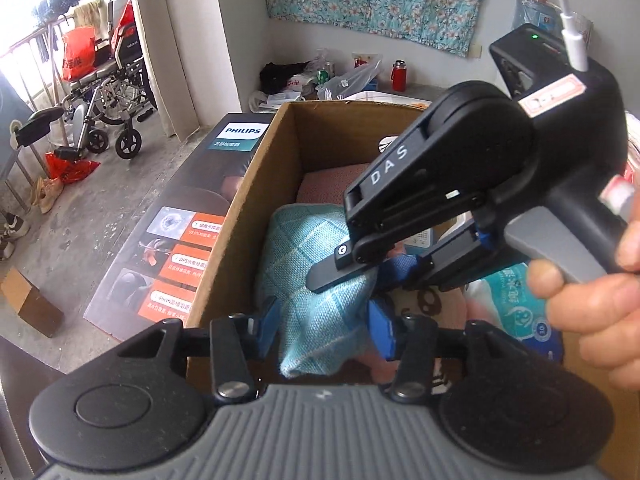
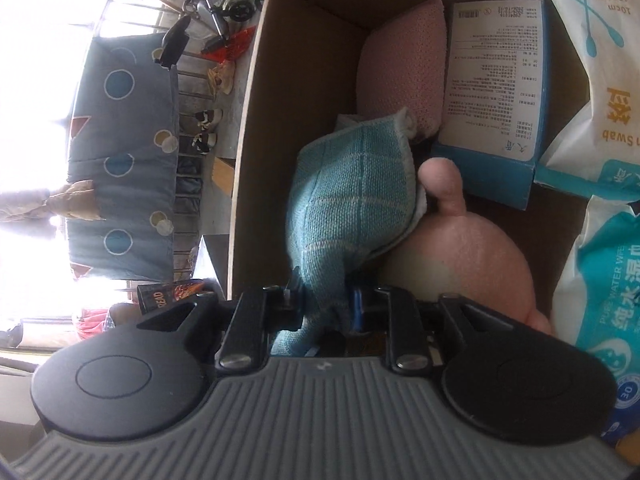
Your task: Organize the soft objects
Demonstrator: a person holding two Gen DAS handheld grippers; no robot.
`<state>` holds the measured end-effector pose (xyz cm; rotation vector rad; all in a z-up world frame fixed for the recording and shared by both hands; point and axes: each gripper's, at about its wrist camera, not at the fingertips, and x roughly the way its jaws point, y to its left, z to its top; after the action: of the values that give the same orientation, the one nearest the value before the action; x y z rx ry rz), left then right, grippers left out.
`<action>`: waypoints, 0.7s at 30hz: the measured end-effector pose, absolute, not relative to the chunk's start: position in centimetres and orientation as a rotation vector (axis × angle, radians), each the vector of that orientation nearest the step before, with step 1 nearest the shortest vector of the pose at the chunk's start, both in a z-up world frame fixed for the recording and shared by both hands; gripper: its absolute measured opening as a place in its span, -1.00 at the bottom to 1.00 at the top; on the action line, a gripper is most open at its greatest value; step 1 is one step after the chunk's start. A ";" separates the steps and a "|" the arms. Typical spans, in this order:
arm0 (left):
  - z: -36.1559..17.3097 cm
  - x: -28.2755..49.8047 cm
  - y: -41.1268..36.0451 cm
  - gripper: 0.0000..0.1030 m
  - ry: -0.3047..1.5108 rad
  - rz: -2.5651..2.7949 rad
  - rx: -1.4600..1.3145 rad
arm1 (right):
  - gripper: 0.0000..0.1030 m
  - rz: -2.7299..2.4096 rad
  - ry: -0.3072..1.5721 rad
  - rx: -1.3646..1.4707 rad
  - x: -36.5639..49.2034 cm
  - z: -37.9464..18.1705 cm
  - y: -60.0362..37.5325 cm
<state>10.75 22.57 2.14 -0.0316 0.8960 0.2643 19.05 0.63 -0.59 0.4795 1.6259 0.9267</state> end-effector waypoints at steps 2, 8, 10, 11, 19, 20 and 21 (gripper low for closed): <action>2.1 10.6 22.5 -0.01 0.904 0.267 -0.036 | -0.52 0.930 1.648 0.465 18.9 -1.1 1.2; 2.8 9.6 22.3 0.13 0.884 0.275 -0.046 | 0.23 0.967 1.576 0.473 19.0 0.8 0.5; 3.3 9.2 22.1 0.13 0.861 0.276 -0.044 | 0.27 0.972 1.548 0.477 19.1 1.7 -0.3; 3.5 9.0 21.9 0.13 0.849 0.274 -0.043 | 0.27 0.977 1.534 0.486 19.4 2.2 -0.7; 5.0 7.4 20.1 0.15 0.795 0.272 -0.069 | 0.27 1.023 1.419 0.582 19.7 6.6 -7.5; 5.2 7.0 19.5 0.17 0.785 0.265 -0.074 | 0.27 1.031 1.406 0.590 19.6 7.1 -8.7; 5.4 6.7 19.0 0.21 0.774 0.255 -0.078 | 0.27 1.037 1.390 0.599 19.5 7.8 -9.8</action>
<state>6.71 18.99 5.44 -0.0782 0.7739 0.2547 19.48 -9.83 7.82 0.5995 1.3901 1.0365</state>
